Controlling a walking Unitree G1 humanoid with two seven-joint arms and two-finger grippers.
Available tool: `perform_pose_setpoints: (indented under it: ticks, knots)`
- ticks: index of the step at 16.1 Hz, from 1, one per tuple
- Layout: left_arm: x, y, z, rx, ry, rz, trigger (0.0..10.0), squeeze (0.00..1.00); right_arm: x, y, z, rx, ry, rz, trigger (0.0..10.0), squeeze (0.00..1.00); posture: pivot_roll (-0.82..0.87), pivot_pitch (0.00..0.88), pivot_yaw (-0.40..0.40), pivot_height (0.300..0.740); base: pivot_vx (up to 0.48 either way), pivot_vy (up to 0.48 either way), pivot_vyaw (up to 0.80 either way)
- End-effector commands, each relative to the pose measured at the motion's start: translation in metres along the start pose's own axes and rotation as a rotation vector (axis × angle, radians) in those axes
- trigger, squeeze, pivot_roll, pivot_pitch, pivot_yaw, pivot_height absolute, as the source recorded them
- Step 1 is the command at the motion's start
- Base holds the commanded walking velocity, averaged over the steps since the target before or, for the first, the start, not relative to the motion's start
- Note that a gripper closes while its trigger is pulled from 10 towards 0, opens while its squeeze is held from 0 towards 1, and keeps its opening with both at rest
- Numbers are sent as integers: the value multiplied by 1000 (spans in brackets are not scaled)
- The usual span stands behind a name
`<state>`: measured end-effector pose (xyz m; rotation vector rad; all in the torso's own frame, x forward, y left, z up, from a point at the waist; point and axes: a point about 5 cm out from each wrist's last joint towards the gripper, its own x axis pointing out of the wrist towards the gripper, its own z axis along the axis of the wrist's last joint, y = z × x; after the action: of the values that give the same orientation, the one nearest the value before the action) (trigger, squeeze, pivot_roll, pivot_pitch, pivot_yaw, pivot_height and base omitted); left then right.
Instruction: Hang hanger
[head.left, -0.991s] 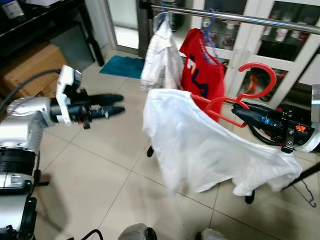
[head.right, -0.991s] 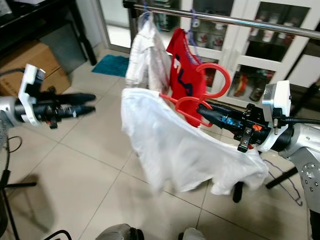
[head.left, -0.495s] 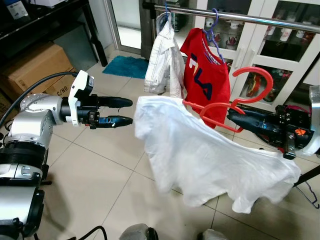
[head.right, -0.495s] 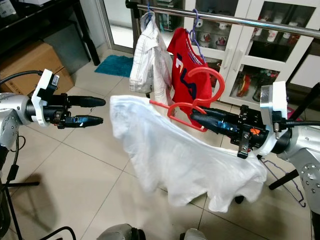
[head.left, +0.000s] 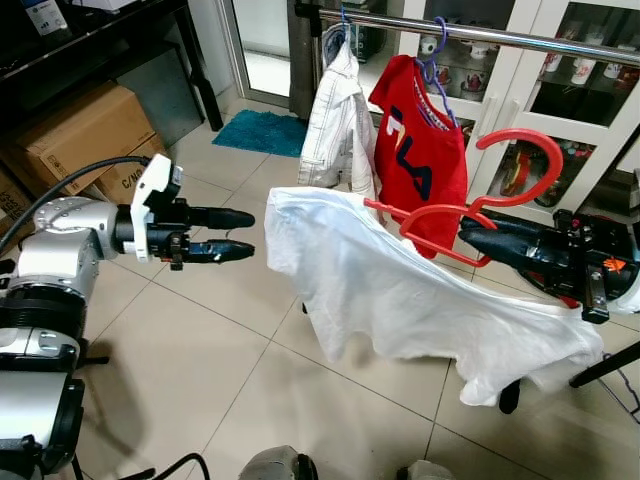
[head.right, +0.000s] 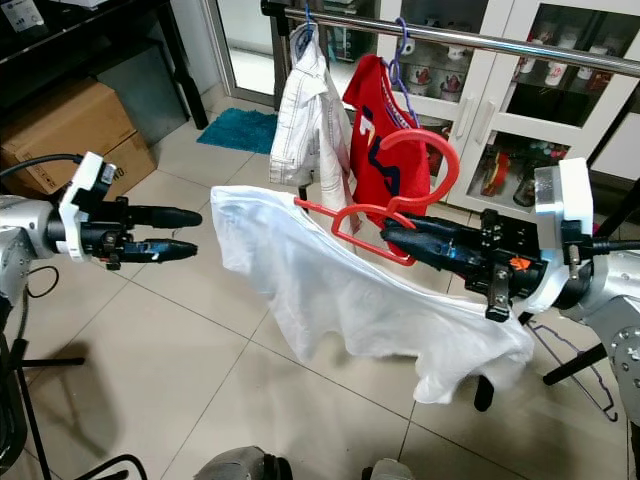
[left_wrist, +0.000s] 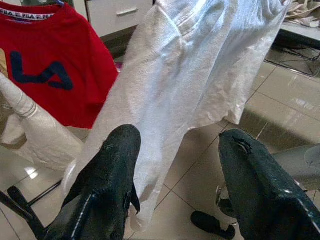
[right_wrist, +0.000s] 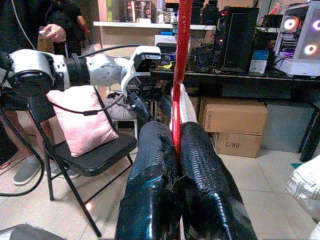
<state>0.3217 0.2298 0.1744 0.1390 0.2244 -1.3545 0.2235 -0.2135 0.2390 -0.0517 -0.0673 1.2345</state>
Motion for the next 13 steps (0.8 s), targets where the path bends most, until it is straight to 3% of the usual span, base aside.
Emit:
perform_pose_setpoints:
  ticks: [1,9,13]
  knots:
    - [-2,1,0,3,-2,0,0,0,5,4,7,-26,-10,43,0,0,-105,0,122,740,0,0,0]
    - [8,9,2,18,-37,37,0,0,12,11,5,-6,-14,98,0,0,-106,0,122,740,0,0,0]
    - [14,8,2,7,-51,-1,0,0,12,12,5,-8,-11,93,0,0,-110,0,127,740,0,0,0]
